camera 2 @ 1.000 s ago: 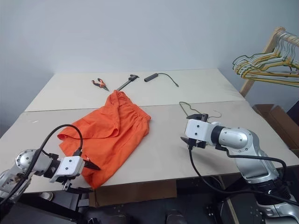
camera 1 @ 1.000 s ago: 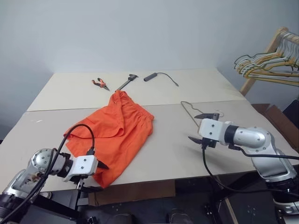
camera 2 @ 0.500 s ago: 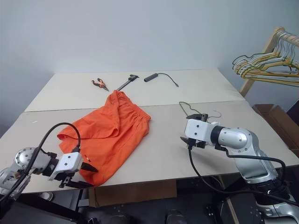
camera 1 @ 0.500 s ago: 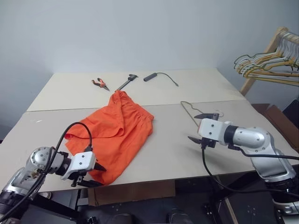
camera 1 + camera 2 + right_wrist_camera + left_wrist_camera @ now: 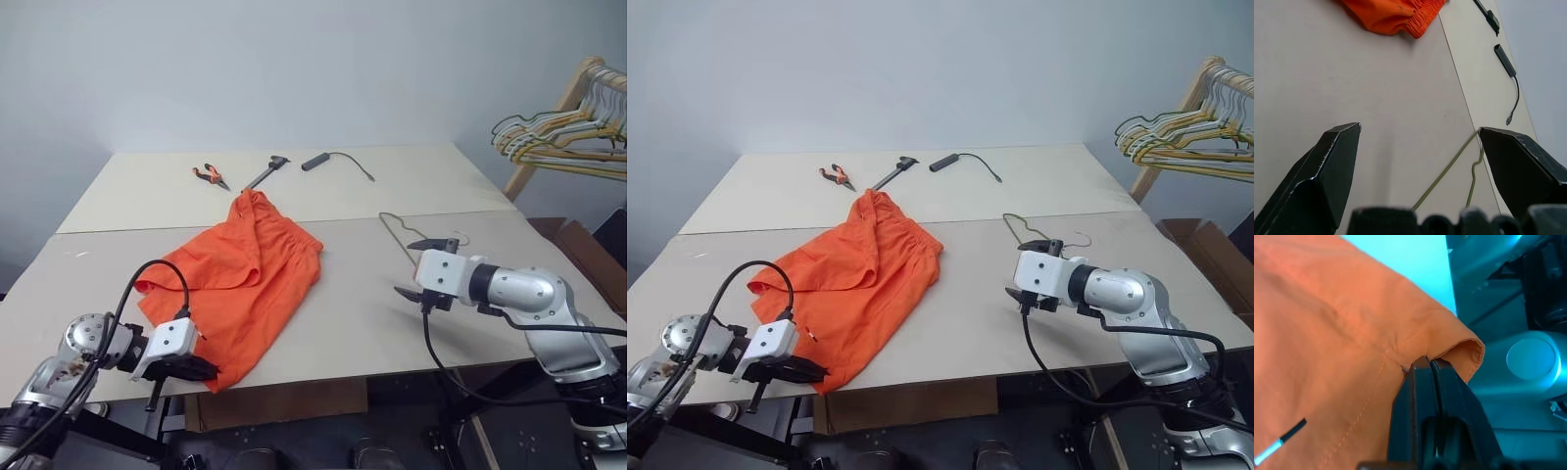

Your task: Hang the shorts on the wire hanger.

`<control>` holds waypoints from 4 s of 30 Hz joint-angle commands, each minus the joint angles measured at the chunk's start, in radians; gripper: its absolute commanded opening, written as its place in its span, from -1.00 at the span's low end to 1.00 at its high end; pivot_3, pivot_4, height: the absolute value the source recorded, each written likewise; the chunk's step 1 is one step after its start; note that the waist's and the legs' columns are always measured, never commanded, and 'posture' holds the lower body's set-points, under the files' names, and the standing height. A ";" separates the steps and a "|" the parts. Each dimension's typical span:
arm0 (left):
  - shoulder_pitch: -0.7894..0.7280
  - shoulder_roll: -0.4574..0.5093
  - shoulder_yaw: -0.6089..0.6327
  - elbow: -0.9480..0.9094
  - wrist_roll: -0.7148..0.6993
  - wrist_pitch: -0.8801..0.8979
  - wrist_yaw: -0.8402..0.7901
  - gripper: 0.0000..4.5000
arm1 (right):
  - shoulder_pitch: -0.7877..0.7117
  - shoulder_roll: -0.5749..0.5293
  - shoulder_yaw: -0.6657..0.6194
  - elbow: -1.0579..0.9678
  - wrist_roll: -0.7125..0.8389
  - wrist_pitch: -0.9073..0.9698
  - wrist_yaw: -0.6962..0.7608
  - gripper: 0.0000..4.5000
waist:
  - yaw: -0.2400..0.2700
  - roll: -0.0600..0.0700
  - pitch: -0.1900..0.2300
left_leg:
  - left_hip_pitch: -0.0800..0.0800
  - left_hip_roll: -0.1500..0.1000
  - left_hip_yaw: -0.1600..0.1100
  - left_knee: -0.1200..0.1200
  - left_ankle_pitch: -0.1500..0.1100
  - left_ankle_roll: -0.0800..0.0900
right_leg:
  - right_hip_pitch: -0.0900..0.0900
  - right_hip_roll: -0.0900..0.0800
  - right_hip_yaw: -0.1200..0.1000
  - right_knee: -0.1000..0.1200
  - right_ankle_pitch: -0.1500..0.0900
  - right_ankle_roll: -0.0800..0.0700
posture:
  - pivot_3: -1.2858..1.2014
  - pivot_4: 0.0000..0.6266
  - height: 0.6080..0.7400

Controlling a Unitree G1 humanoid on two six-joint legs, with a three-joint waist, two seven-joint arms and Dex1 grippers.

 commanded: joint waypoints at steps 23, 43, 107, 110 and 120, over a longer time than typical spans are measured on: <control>0.257 0.175 0.396 -0.217 -0.180 0.057 -0.007 -0.98 | -0.398 0.396 0.394 0.725 -0.328 -0.490 -0.289 1.00 | -0.022 -0.001 0.000 | 0.001 0.000 0.000 -0.001 0.000 0.000 | -0.001 0.000 0.000 0.003 -0.001 -0.001 | 0.15 -1.00 1.00; 0.371 0.167 0.565 -0.349 -0.239 0.174 -0.005 -1.00 | -0.628 0.581 0.486 1.176 -0.480 -0.687 -0.526 0.74 | -0.002 -0.001 0.000 | 0.008 0.000 0.000 -0.008 0.003 -0.006 | 0.000 0.000 0.000 0.006 -0.003 -0.006 | 0.17 -1.00 1.00; 0.352 0.060 0.213 -0.305 -0.045 -0.173 -0.012 0.74 | -0.031 0.137 0.298 -0.097 -0.262 -0.016 0.098 -1.00 | 0.000 -0.009 0.001 | 0.010 0.001 0.000 -0.014 0.005 -0.009 | 0.000 0.002 -0.001 0.004 -0.007 -0.008 | 0.10 -1.00 1.00; 0.345 -0.006 0.205 -0.308 0.002 -0.299 0.058 0.74 | -0.028 0.143 0.296 -0.102 -0.260 -0.016 0.095 -1.00 | 0.002 -0.010 0.001 | 0.010 0.001 -0.001 -0.014 0.005 -0.009 | 0.000 0.002 -0.001 0.004 -0.007 -0.008 | 0.10 -1.00 1.00; 0.383 -0.018 0.132 -0.299 0.217 -0.570 0.208 0.74 | -0.032 0.149 0.280 -0.101 -0.245 -0.015 0.086 -1.00 | 0.001 -0.010 0.001 | 0.010 0.002 0.000 -0.014 0.005 -0.009 | 0.000 0.001 -0.001 0.004 -0.006 -0.008 | 0.09 -1.00 1.00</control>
